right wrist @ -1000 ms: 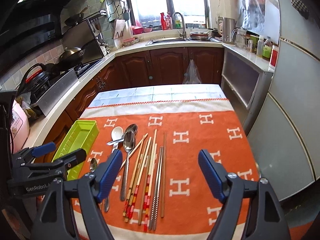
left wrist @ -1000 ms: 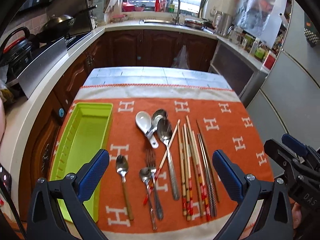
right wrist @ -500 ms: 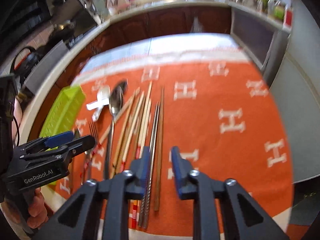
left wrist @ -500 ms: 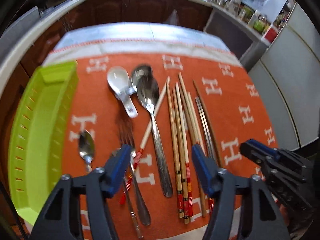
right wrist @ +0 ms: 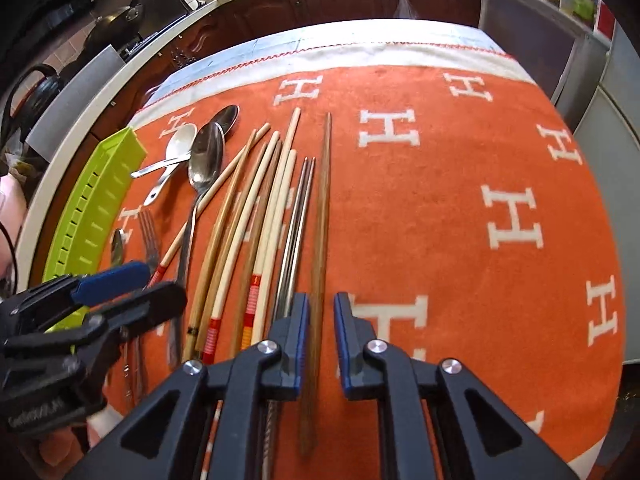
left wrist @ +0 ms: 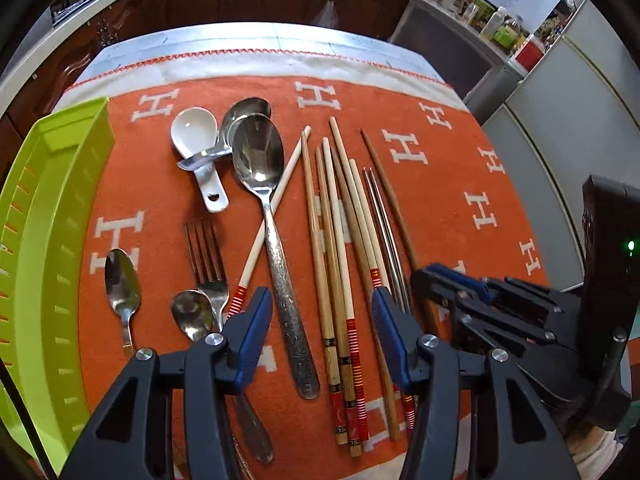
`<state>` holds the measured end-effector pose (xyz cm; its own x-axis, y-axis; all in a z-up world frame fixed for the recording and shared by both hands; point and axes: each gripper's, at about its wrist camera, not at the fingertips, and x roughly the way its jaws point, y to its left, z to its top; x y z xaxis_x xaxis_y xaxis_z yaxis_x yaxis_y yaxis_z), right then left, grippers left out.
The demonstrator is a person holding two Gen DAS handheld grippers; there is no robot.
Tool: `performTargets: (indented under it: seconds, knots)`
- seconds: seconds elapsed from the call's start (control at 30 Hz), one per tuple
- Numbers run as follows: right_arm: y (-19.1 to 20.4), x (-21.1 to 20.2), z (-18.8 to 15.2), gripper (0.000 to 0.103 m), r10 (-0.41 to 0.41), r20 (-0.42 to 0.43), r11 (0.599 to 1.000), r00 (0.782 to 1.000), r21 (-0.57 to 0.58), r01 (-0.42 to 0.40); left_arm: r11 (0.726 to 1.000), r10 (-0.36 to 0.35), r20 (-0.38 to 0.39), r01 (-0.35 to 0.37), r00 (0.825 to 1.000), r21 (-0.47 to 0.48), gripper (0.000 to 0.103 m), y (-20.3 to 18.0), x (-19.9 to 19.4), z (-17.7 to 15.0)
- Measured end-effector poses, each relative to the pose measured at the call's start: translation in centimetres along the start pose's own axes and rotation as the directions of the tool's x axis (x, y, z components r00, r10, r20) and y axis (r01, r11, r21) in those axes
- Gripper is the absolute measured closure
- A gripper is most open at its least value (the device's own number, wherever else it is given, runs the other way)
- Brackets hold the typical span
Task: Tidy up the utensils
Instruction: 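Lower both tools to the chopsticks and grasp a plain wooden chopstick with right, then grasp a steel chopstick with the left tool while the right holds the wooden one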
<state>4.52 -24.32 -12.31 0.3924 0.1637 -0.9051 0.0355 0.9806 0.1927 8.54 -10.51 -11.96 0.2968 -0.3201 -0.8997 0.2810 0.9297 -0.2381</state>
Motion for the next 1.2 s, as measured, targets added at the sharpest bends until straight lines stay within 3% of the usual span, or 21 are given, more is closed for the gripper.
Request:
performTargets:
  seconds: [0.23, 0.27, 0.33, 0.4, 0.57, 0.83, 1.1, 1.2]
  knots:
    - [0.2, 0.0, 0.0, 0.097, -0.028, 0.031, 0.999, 0.999, -0.038, 0.030, 0.999, -0.015, 0.005, 0.015, 1.000, 0.038, 0.056, -1.6, -0.1, -0.1]
    - [-0.4, -0.2, -0.1, 0.097, -0.009, 0.028, 1.000, 1.000, -0.002, 0.009, 0.999, -0.035, 0.001, 0.034, 0.999, 0.040, 0.060, -1.9, 0.1, -0.1]
    - [-1.7, -0.7, -0.6, 0.097, 0.014, 0.027, 0.998, 1.000, 0.060, -0.016, 0.997, -0.070, -0.019, 0.071, 0.997, 0.036, 0.081, -2.3, 0.5, 0.0]
    - [-2.7, -1.2, -1.3, 0.097, 0.031, 0.032, 0.994, 0.999, 0.103, -0.034, 0.995, -0.098, -0.050, 0.099, 0.994, 0.028, 0.091, -2.8, 1.3, 0.0]
    - [-5.1, -2.5, -3.5, 0.097, 0.057, 0.040, 0.983, 0.998, 0.171, -0.063, 0.990, -0.135, -0.100, 0.140, 0.986, 0.037, 0.092, -4.9, 2.6, -0.1]
    - [-6.0, -2.9, -4.2, 0.096, 0.082, 0.045, 0.973, 0.996, 0.212, -0.089, 0.993, -0.090, -0.139, 0.099, 0.986, 0.061, 0.094, -7.0, 3.7, -0.5]
    - [-6.0, -2.8, -4.1, 0.096, 0.080, 0.041, 0.972, 0.996, 0.219, -0.087, 0.997, -0.064, -0.146, 0.070, 0.987, 0.038, 0.094, -7.0, 4.0, -0.4]
    - [-6.0, -2.9, -4.1, 0.096, 0.076, 0.039, 0.972, 0.996, 0.218, -0.082, 0.998, -0.051, -0.185, 0.058, 0.981, 0.033, 0.093, -6.8, 4.6, -0.8]
